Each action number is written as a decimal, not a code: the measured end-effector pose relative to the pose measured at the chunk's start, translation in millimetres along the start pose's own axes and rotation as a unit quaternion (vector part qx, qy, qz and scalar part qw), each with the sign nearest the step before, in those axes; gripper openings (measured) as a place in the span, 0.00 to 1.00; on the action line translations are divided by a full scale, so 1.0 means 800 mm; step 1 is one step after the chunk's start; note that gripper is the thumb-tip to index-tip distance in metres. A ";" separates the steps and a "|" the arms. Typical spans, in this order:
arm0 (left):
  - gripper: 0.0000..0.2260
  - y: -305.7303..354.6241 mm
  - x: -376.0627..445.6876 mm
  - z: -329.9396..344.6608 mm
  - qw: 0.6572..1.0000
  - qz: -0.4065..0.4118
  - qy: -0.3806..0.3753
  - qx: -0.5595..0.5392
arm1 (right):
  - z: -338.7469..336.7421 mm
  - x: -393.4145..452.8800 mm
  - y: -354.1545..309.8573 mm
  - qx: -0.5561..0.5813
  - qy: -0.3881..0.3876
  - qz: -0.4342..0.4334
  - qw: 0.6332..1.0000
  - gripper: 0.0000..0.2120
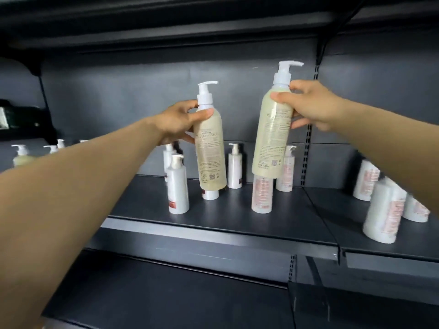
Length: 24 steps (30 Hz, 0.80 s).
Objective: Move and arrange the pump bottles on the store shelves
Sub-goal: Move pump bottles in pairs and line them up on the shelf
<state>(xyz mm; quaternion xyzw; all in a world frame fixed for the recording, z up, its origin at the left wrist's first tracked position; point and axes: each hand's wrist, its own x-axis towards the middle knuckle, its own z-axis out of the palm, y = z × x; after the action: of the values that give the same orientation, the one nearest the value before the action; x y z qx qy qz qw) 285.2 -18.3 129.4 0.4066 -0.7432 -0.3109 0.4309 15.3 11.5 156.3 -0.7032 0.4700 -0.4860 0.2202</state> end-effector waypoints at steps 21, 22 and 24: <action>0.09 -0.160 -0.003 -0.298 0.990 -0.066 0.117 0.039 | 0.315 0.193 -0.074 0.071 -0.088 -0.033 0.993 0.12; 0.10 -0.170 0.001 -0.310 0.990 -0.066 0.117 0.041 | 0.327 0.203 -0.074 0.068 -0.087 -0.034 0.993 0.12; 0.12 -0.191 0.009 -0.333 0.990 -0.067 0.117 0.040 | 0.352 0.220 -0.073 0.065 -0.085 -0.029 0.994 0.12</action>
<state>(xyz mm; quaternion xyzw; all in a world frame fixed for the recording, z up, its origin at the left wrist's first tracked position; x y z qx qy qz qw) 572.0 -126.9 124.1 0.5061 -0.6704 -0.2601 0.4762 307.0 -157.0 164.1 -0.7394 0.3962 -0.4605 0.2902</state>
